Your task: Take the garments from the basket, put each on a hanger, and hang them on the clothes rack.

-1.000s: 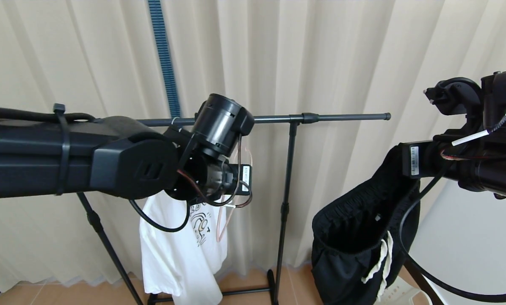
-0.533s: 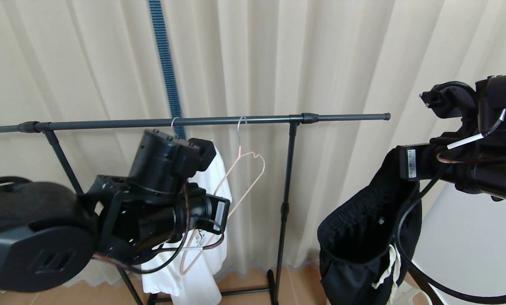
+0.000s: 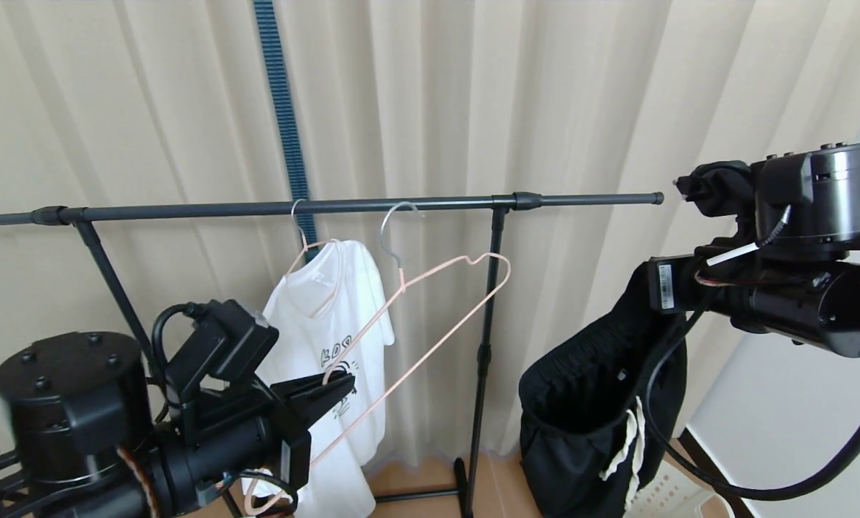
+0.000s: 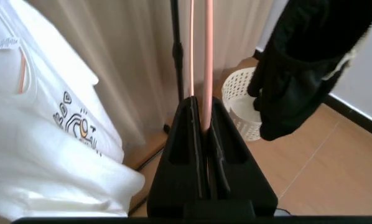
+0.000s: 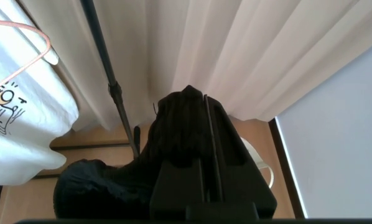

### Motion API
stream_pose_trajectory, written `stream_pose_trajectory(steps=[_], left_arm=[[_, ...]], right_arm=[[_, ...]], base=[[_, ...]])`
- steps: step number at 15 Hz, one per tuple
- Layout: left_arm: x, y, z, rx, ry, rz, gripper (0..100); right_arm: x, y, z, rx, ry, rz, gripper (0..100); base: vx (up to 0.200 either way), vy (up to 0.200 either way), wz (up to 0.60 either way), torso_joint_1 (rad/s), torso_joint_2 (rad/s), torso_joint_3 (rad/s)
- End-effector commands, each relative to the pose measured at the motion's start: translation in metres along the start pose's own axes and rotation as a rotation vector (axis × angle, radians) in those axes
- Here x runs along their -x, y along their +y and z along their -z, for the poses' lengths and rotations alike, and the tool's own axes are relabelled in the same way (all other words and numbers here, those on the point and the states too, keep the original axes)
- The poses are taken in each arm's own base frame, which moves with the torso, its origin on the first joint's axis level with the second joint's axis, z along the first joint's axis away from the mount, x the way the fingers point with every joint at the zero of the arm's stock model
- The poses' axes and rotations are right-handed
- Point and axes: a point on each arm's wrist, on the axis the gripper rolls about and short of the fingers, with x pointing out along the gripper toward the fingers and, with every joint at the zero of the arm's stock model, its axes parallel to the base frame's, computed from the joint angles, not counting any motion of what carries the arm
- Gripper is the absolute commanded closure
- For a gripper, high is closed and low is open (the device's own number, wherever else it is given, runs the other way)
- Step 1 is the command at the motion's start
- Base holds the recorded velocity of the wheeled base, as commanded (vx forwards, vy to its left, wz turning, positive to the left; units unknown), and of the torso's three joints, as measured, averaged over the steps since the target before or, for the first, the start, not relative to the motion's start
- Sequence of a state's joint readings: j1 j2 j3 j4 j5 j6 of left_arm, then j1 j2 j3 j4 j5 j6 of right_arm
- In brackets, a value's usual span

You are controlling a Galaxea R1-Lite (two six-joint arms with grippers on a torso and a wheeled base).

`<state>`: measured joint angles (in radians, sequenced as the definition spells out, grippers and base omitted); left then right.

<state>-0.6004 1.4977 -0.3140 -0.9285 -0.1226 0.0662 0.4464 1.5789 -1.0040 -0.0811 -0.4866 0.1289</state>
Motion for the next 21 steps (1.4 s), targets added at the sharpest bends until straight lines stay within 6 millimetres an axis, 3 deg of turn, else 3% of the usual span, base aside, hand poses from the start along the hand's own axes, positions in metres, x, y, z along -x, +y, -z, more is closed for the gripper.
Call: stream_pose_trajectory(steps=[1,5,11,17,21], left_arm=[[0.010,0.002,0.018,-0.009,0.026,0.016,100],[0.019,-0.003,0.030,-0.093,0.012,0.139,100],[0.018,-0.010,0.026,-0.109,-0.018,0.186,100],[0.018,-0.014,0.025,-0.112,-0.029,0.230,100],[0.006,-0.013,0.025,-0.102,-0.022,0.229,100]], right_arm=[[-0.009,0.004,0.006,0.015,0.028,0.003,100],[-0.013,0.005,0.006,0.016,0.034,0.005,100],[-0.020,0.008,0.008,0.014,0.036,0.008,100],[-0.039,0.006,0.010,-0.002,0.030,0.047,100],[-0.037,0.014,0.008,-0.005,0.008,0.027,100]], base=[[0.000,0.000,0.00,0.000,0.00,0.000],[0.000,0.000,0.00,0.000,0.00,0.000],[0.000,0.000,0.00,0.000,0.00,0.000],[0.000,0.000,0.00,0.000,0.00,0.000],[0.000,0.000,0.00,0.000,0.00,0.000]])
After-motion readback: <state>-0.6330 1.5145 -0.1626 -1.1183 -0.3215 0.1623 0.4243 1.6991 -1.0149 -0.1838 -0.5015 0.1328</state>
